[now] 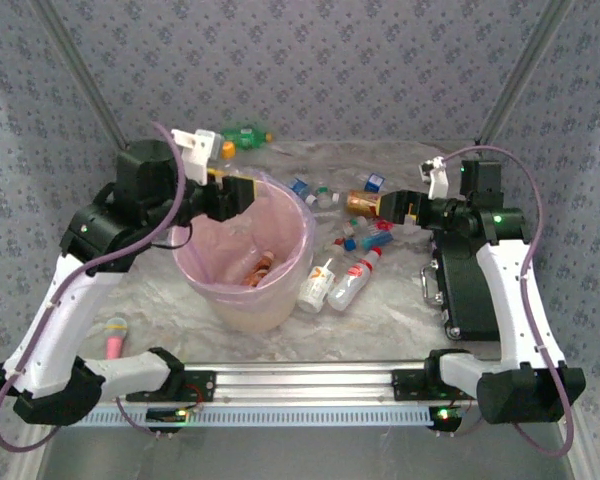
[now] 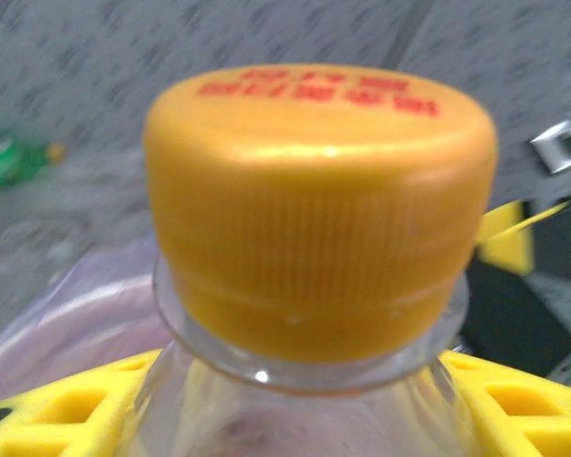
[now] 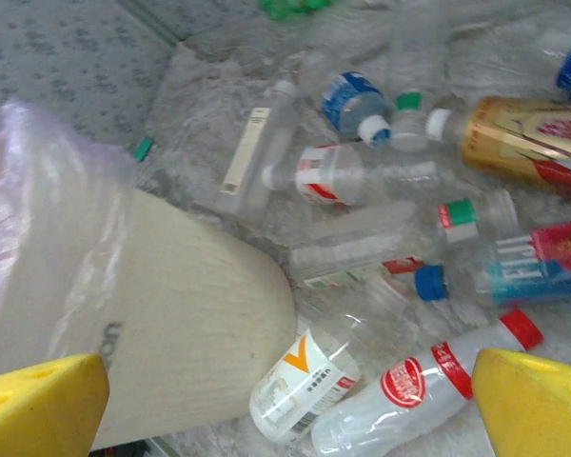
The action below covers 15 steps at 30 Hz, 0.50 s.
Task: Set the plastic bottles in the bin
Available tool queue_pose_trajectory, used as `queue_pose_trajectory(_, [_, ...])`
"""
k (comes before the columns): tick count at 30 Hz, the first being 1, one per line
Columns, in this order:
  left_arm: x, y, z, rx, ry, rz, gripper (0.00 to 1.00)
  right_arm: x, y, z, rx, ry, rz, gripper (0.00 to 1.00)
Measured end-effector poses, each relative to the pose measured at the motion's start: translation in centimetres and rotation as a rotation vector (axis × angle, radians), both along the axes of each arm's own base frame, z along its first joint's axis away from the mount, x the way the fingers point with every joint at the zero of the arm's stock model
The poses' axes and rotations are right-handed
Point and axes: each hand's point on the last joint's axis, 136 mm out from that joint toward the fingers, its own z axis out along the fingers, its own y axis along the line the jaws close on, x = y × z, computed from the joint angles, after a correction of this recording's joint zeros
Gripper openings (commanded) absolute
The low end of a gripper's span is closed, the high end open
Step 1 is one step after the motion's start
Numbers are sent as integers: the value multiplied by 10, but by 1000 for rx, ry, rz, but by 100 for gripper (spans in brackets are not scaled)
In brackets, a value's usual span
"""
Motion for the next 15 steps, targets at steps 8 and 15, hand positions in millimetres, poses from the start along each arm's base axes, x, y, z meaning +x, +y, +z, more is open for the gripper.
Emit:
queue_pose_trajectory(8, [20, 14, -120, 304, 228, 128, 0, 9, -17, -30, -39, 117, -127, 100])
queue_pose_trajectory(15, [10, 10, -188, 344, 344, 142, 0, 7, -24, -45, -72, 159, -164, 100])
